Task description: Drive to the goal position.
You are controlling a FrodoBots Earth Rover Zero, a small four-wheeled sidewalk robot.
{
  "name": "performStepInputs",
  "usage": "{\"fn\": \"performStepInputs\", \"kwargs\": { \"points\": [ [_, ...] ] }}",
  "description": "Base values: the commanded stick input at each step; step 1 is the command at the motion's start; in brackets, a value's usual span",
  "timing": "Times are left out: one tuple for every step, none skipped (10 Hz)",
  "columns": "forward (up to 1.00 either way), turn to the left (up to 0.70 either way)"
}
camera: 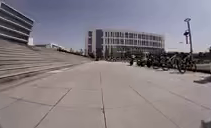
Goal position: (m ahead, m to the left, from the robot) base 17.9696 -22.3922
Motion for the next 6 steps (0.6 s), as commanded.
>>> {"fn": "performStepInputs", "kwargs": {
  "points": [
    [1.0, 0.0],
    [1.0, 0.0],
    [1.0, 0.0],
    [1.0, 0.0],
    [1.0, 0.0],
    [1.0, 0.0]
  ]
}}
